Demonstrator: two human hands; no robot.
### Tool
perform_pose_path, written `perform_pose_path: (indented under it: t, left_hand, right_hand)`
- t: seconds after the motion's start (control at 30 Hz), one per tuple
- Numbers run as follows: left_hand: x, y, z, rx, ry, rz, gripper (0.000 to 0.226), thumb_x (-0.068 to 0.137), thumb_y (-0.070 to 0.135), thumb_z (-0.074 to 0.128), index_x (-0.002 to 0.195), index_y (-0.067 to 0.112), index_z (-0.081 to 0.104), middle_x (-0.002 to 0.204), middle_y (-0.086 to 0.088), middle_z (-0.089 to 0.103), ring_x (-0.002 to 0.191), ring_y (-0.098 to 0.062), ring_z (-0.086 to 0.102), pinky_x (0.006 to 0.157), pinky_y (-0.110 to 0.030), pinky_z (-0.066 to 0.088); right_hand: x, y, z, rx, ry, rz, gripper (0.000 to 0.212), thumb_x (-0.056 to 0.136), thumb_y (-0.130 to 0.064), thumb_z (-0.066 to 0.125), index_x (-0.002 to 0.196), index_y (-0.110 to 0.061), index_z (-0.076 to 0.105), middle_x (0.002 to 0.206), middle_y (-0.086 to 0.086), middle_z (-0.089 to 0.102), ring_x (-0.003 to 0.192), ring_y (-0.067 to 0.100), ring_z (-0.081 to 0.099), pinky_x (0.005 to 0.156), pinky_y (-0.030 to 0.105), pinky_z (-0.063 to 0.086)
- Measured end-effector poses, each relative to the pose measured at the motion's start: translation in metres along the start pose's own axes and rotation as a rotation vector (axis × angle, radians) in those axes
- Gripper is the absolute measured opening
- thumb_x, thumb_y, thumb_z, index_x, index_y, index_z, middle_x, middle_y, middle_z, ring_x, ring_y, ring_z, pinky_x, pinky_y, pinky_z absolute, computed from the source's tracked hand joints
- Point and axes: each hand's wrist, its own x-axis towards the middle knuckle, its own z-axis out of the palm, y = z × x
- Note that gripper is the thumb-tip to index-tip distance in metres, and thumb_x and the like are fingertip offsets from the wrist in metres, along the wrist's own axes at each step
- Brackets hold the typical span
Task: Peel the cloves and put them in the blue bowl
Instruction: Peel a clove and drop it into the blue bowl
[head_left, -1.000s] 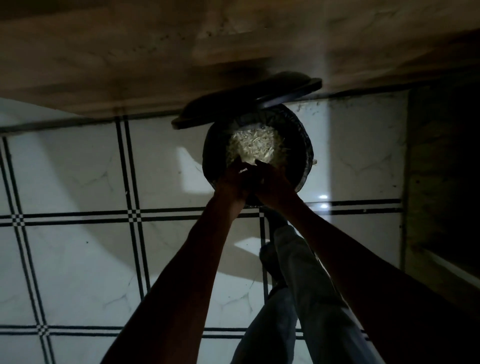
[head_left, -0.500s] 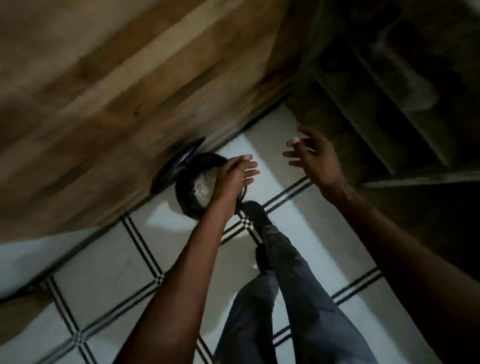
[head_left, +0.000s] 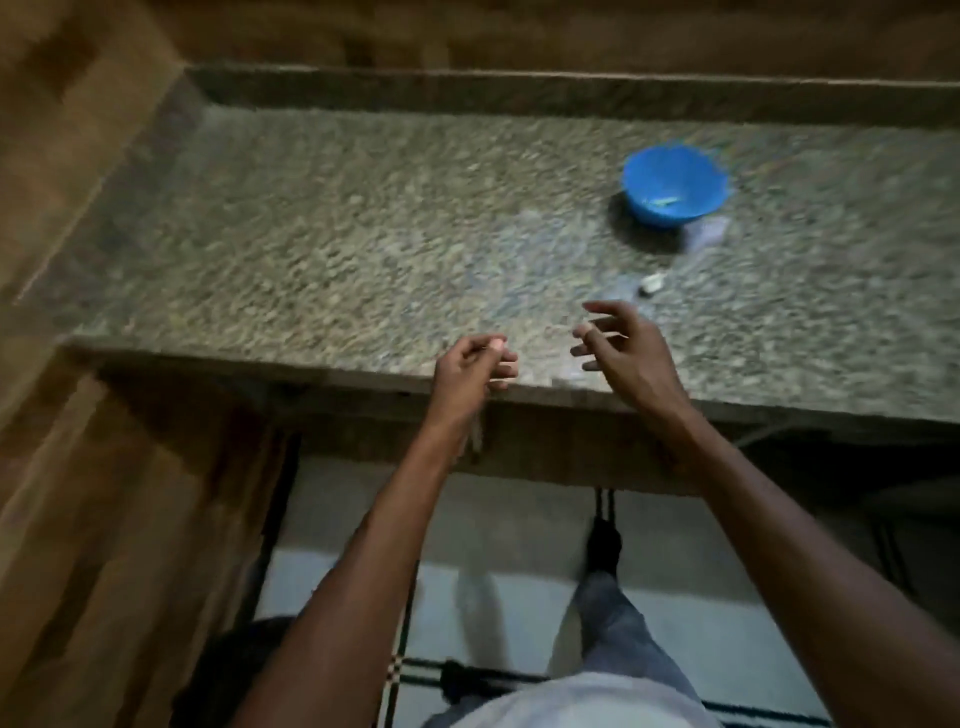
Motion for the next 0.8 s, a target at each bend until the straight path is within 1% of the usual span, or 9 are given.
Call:
perform_pose_path:
  t: [0.17,0.27,0.37,0.47,0.5,0.57,0.6,0.7,0.8]
  left_hand:
    - [0.075,-0.004,0.113,0.21,-0.063,0.002,0.007,0.104,0.01,0.059,0.104,0.014,0.065,0.09,-0.006,0.069,0.078,-0.017,0.066,0.071,-0.032,0.055]
    - [0.112,-0.013,0.162,0.502,-0.068,0.038,0.021,0.098,0.015,0.069,0.118,0.011,0.066,0.108,-0.009,0.069,0.093,-0.021,0.066,0.085,-0.04,0.056]
    - [0.145,-0.01,0.193,0.772,-0.057,0.129,0.045,0.09,0.013,0.076,0.132,0.007,0.062,0.123,-0.012,0.063,0.105,-0.021,0.062,0.091,-0.031,0.05]
    - [0.17,-0.011,0.202,0.979,-0.061,0.157,0.054,0.083,0.012,0.077,0.134,0.002,0.061,0.126,-0.021,0.061,0.116,-0.034,0.06,0.099,-0.037,0.046]
    - [0.176,-0.012,0.202,1.038,-0.05,0.166,0.053,0.082,0.014,0.077,0.13,0.001,0.063,0.121,-0.022,0.063,0.114,-0.037,0.059,0.098,-0.04,0.045]
    - [0.182,-0.013,0.2,1.089,-0.032,0.173,0.049,0.08,0.017,0.076,0.125,0.0,0.065,0.116,-0.02,0.064,0.11,-0.038,0.058,0.096,-0.041,0.045]
    - [0.183,-0.014,0.199,1.096,-0.031,0.17,0.048,0.081,0.018,0.074,0.125,0.002,0.065,0.116,-0.017,0.062,0.111,-0.036,0.057,0.097,-0.042,0.047]
    - [0.184,-0.015,0.197,1.094,-0.052,0.189,0.045,0.085,0.021,0.069,0.128,0.007,0.063,0.118,-0.009,0.058,0.112,-0.03,0.055,0.097,-0.048,0.051]
    - [0.187,-0.015,0.2,1.096,-0.043,0.18,0.045,0.088,0.02,0.072,0.13,0.008,0.063,0.122,-0.01,0.057,0.119,-0.029,0.051,0.102,-0.045,0.048]
  right_hand:
    - [0.043,0.053,-0.111,-0.049,0.142,0.094,0.026,0.104,-0.02,0.063,0.129,-0.016,0.064,0.106,0.008,0.074,0.078,0.001,0.074,0.062,0.019,0.059]
    - [0.06,0.085,-0.164,-0.121,0.188,0.165,0.024,0.103,-0.014,0.063,0.126,-0.013,0.067,0.099,0.005,0.071,0.064,-0.01,0.067,0.048,0.009,0.047]
    - [0.084,0.106,-0.204,-0.203,0.205,0.181,0.023,0.101,-0.011,0.063,0.123,-0.007,0.07,0.1,0.01,0.072,0.066,-0.006,0.064,0.051,0.002,0.042]
    - [0.117,0.116,-0.218,-0.307,0.146,0.109,0.025,0.098,-0.01,0.067,0.122,-0.009,0.075,0.102,0.008,0.074,0.072,-0.003,0.062,0.058,-0.001,0.043]
    - [0.129,0.115,-0.218,-0.326,0.112,0.074,0.025,0.097,-0.01,0.069,0.121,-0.008,0.076,0.102,0.009,0.073,0.072,0.003,0.063,0.061,0.001,0.046]
    - [0.152,0.114,-0.21,-0.382,0.051,0.003,0.026,0.096,-0.015,0.073,0.12,-0.009,0.076,0.104,0.011,0.071,0.078,0.014,0.067,0.074,0.019,0.057]
    - [0.162,0.114,-0.203,-0.415,0.03,-0.024,0.026,0.096,-0.019,0.073,0.12,-0.009,0.076,0.105,0.011,0.069,0.081,0.017,0.066,0.078,0.025,0.055]
    - [0.182,0.118,-0.181,-0.507,-0.004,-0.057,0.023,0.096,-0.021,0.072,0.113,-0.005,0.076,0.105,0.015,0.063,0.083,0.024,0.063,0.077,0.025,0.047]
    - [0.189,0.122,-0.168,-0.582,-0.023,-0.072,0.01,0.095,-0.008,0.064,0.093,-0.003,0.072,0.09,0.011,0.057,0.076,0.029,0.059,0.068,0.038,0.054]
